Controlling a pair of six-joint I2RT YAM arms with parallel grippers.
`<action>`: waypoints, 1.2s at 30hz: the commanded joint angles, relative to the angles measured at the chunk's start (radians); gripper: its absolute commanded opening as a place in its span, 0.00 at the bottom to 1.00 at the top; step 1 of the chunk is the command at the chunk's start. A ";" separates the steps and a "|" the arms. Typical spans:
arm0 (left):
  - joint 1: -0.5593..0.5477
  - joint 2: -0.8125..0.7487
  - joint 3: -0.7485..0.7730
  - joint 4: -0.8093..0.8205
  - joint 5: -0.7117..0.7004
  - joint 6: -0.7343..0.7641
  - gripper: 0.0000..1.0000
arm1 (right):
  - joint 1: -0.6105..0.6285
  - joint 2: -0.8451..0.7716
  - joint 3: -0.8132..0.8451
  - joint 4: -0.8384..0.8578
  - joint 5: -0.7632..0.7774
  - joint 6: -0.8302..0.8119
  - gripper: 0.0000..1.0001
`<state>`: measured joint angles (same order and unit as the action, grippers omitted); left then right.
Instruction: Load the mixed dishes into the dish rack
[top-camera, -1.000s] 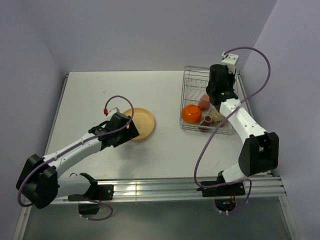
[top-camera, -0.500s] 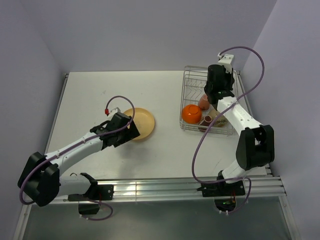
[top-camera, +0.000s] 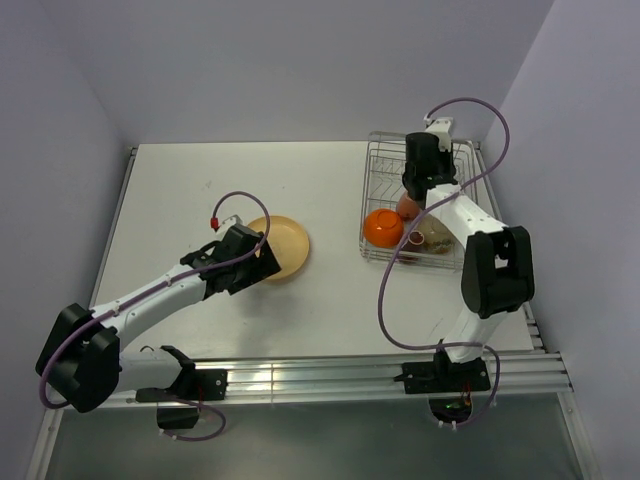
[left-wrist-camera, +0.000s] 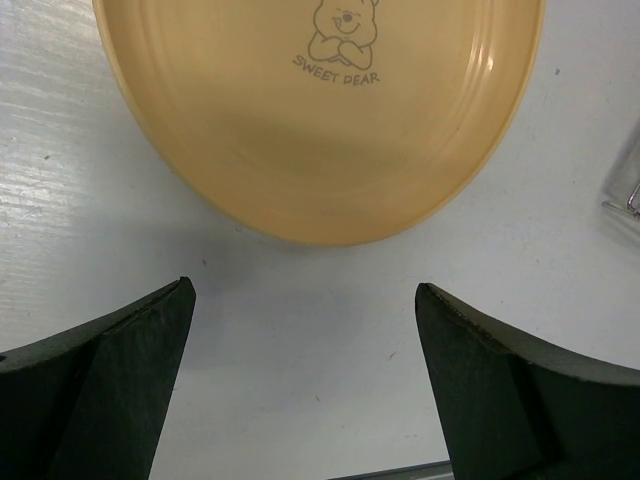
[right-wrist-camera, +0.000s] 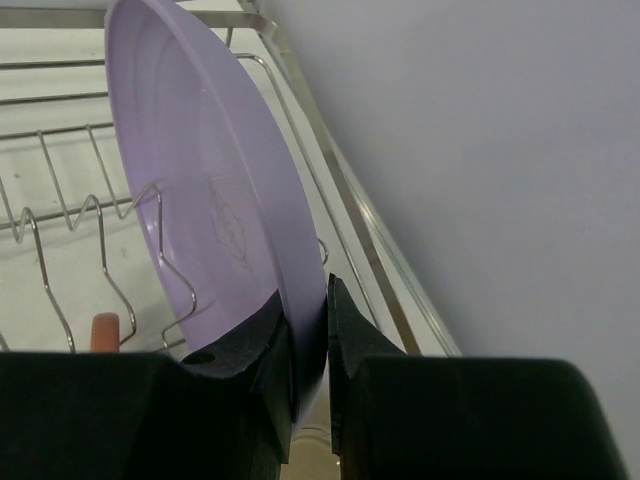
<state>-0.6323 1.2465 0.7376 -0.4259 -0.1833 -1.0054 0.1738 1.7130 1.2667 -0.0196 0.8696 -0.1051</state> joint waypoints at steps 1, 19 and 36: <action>0.008 0.011 0.022 0.019 0.004 0.021 0.99 | -0.007 0.010 0.102 -0.074 -0.015 0.086 0.19; 0.020 0.059 -0.035 0.064 -0.015 -0.071 0.89 | 0.121 -0.335 0.016 -0.319 -0.015 0.304 1.00; 0.092 0.165 0.006 0.070 -0.018 -0.133 0.77 | 0.590 -0.576 -0.122 -0.611 0.049 0.519 1.00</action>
<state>-0.5518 1.3869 0.7074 -0.3820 -0.1997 -1.1236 0.6998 1.1717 1.1557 -0.5713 0.8684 0.3370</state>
